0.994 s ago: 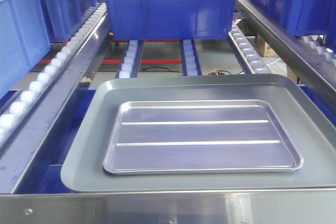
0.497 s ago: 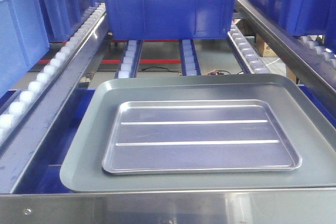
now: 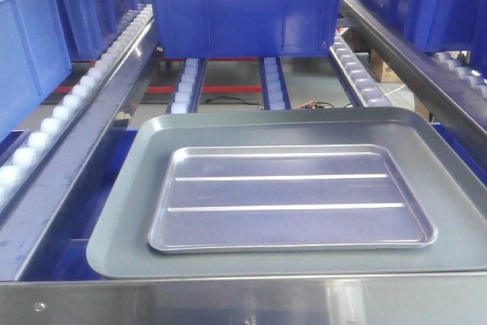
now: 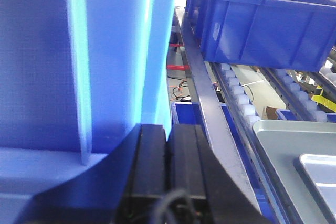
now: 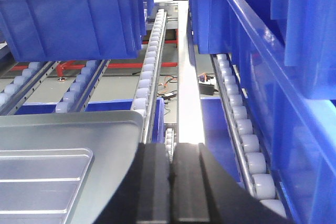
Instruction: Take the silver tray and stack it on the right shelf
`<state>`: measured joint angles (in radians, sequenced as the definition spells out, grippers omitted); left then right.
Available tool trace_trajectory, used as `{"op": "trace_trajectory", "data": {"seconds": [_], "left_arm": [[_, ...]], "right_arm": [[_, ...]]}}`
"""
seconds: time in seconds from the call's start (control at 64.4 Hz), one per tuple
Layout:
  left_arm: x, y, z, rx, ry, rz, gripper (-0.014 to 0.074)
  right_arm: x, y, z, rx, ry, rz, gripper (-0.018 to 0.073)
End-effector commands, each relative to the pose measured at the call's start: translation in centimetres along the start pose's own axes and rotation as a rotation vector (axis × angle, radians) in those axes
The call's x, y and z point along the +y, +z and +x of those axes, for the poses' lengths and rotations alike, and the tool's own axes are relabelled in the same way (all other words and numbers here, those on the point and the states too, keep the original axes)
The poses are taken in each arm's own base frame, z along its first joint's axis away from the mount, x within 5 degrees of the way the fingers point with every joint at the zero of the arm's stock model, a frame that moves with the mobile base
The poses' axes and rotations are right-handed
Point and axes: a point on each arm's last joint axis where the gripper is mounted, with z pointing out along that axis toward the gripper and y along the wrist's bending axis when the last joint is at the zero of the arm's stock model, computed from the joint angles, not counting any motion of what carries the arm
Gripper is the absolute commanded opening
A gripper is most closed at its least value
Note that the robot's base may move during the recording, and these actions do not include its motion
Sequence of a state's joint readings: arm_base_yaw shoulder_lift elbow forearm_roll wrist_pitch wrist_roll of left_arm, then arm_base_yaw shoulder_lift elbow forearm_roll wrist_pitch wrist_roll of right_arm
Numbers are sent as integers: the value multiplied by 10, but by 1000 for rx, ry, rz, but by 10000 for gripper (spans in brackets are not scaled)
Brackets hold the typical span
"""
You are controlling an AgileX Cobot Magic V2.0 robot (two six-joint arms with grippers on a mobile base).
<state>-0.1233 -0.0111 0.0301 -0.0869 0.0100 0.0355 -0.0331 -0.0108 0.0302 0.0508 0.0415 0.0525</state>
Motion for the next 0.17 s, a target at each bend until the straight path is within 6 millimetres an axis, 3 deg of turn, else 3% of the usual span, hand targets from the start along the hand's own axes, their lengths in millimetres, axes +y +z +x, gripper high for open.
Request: {"op": "trace_trajectory", "data": {"seconds": [0.0,0.155], "left_arm": [[1,-1,0,-76,-8,-3,-99],[1,-1,0,-76,-8,-3,-99]], "right_arm": [[0,-2,-9,-109,0,-2,52],[0,-2,-9,-109,0,-2,52]]}}
